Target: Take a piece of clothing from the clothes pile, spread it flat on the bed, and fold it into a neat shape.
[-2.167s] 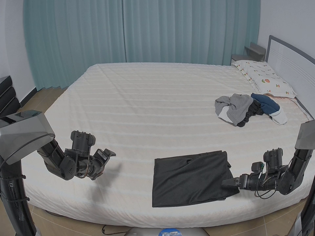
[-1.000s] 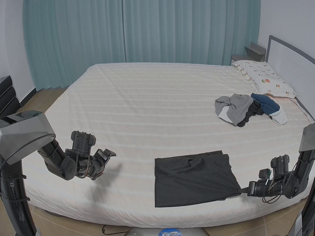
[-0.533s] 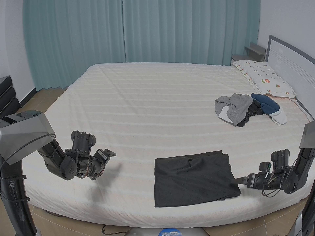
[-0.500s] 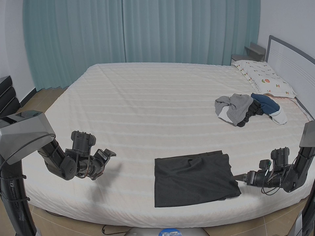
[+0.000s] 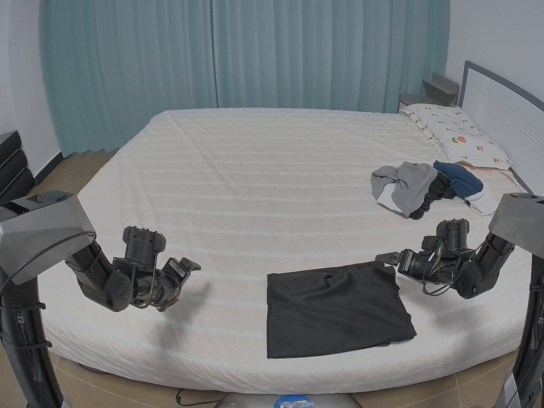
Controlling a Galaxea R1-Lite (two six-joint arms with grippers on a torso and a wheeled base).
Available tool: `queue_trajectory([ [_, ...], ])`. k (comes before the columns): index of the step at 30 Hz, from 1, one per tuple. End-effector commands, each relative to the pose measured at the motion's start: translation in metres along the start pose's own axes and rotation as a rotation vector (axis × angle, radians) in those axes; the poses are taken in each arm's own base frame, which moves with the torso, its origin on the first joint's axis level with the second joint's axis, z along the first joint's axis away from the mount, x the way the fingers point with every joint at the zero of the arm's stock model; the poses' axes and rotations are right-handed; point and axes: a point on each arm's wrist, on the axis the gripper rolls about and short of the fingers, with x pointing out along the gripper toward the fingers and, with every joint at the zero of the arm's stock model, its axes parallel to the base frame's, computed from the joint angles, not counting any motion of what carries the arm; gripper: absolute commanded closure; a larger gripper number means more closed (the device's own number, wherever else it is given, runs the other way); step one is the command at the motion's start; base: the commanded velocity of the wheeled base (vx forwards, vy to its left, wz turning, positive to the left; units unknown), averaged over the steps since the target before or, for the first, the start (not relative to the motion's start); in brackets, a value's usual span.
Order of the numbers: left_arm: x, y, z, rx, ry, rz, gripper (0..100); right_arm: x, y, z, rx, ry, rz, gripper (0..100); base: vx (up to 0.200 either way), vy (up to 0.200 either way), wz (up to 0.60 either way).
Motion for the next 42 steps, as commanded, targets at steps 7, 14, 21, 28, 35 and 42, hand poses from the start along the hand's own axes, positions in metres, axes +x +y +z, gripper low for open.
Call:
queue_trajectory([
  [7, 0.001, 0.0, 0.0, 0.0, 0.001, 0.001, 0, 0.031, -0.012, -0.005, 0.018, 0.034, -0.02, 100, 0.0, 0.0, 0.0],
  [14, 0.0, -0.003, 0.002, -0.001, -0.009, -0.011, 0, 0.027, -0.019, 0.003, 0.031, 0.007, -0.031, 100, 0.0, 0.0, 0.0],
  [21, 0.0, -0.024, 0.001, 0.011, -0.014, -0.073, 0, 0.021, -0.021, 0.003, 0.128, -0.008, -0.032, 100, 0.0, 0.0, 0.0],
  [28, 0.043, -0.069, -0.027, 0.105, 0.023, -0.183, 0, 0.016, -0.018, -0.002, 0.157, -0.047, 0.003, 100, 0.0, 0.0, 0.0],
  [35, 0.063, -0.099, -0.071, 0.303, 0.005, -0.198, 0, 0.015, -0.018, -0.007, 0.161, -0.044, 0.007, 100, 0.0, 0.0, 0.0],
  [42, 0.08, -0.117, -0.076, 0.326, -0.06, -0.14, 0, 0.016, -0.018, -0.008, 0.162, -0.041, 0.007, 100, 0.0, 0.0, 0.0],
])
